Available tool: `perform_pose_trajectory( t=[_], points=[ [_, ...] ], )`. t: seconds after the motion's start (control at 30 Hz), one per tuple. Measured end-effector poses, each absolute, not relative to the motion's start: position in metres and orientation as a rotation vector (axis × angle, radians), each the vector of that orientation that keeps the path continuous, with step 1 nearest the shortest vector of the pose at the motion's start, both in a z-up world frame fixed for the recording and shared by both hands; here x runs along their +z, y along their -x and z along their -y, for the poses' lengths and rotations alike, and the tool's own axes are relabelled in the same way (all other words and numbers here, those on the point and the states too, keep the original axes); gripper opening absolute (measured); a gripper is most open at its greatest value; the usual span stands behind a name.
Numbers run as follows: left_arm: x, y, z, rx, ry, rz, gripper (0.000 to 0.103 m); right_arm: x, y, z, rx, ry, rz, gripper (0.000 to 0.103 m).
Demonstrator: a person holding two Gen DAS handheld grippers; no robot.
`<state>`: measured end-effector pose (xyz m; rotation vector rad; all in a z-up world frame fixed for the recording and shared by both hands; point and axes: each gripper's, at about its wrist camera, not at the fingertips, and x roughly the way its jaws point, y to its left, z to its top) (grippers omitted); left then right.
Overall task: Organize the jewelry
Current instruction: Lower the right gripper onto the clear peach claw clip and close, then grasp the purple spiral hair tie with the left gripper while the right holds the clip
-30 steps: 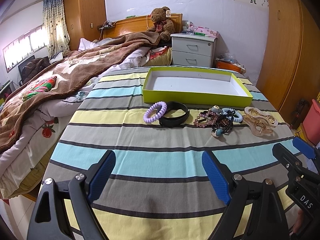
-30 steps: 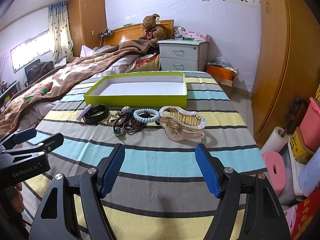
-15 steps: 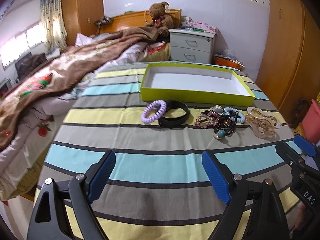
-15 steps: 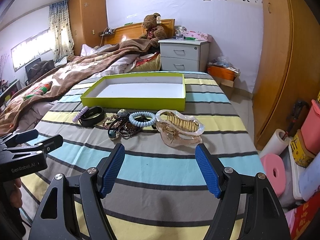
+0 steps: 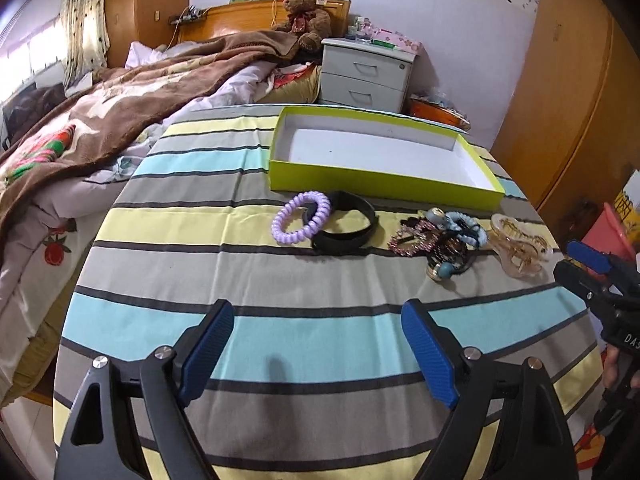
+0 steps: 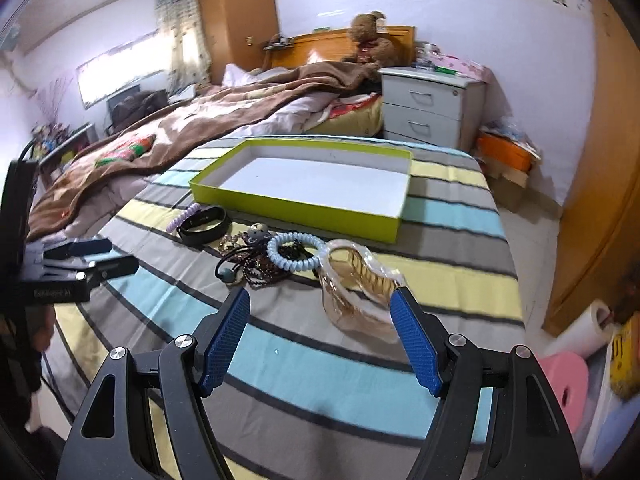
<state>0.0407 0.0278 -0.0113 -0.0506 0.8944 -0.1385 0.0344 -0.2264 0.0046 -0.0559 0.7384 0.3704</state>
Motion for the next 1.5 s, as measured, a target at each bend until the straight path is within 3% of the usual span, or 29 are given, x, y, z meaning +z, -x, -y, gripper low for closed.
perform_pose_trajectory(
  t=[0.3, 0.4, 0.47, 0.53, 0.77, 0.93, 1.4, 1.5],
  points=[
    [-0.008, -0.066, -0.044, -0.153, 0.088, -0.921, 0.085, -0.014, -0.065, 0.216, 0.402, 0.166, -0.844, 0.072],
    [-0.008, -0.072, -0.047, -0.161, 0.097, -0.924, 0.085, -0.020, -0.070, 0.215, 0.403, 0.185, -0.878, 0.060],
    [-0.008, -0.075, -0.048, -0.166, 0.101, -0.931, 0.085, -0.023, -0.072, 0.214, 0.392, 0.216, -0.892, 0.059],
    [-0.009, -0.078, -0.050, -0.166, 0.106, -0.933, 0.085, -0.025, -0.074, 0.215, 0.393, 0.219, -0.908, 0.046],
    [-0.012, -0.087, -0.048, -0.190, 0.087, -0.949, 0.085, -0.029, -0.083, 0.217, 0.355, 0.235, -0.944, 0.033],
    [-0.017, -0.096, -0.044, -0.201, 0.046, -0.963, 0.081, -0.027, -0.083, 0.220, 0.304, 0.216, -0.936, 0.013],
    [-0.025, -0.115, -0.028, -0.255, -0.092, -0.956, 0.057, -0.024, -0.075, 0.227, 0.223, 0.115, -0.904, 0.012],
    [-0.025, -0.116, -0.023, -0.272, -0.107, -0.949, 0.047, -0.024, -0.075, 0.226, 0.219, 0.108, -0.902, 0.012]
  ],
)
